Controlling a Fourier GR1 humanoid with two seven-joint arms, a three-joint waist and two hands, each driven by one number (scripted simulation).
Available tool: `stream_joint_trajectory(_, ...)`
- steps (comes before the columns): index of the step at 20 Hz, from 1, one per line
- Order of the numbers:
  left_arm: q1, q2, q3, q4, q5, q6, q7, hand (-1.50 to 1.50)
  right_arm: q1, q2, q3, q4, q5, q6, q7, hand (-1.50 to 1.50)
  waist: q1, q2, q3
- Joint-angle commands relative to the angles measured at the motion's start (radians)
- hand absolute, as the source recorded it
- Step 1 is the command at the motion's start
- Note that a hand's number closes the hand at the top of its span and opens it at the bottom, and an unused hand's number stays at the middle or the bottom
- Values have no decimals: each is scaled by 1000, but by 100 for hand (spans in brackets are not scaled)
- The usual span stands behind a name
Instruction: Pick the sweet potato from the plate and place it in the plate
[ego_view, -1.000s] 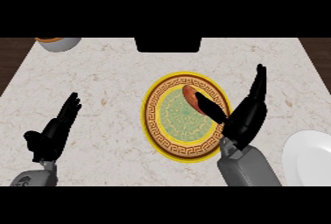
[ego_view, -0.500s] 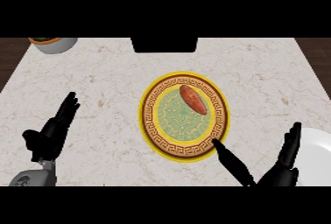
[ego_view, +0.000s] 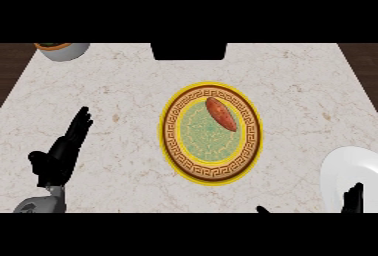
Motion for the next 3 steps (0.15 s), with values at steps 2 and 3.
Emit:
stream_joint_trajectory(2,-17,42,47,-46,44,-35,65,0,33,-82,34,-8,-141,-143,-110,-150,-2,-3,1)
stream_joint_trajectory(3,18,-26,-8,8,-19,11,-23,0,69,-45,25,-9,-116,-144,-155,-150,-8,-2,1)
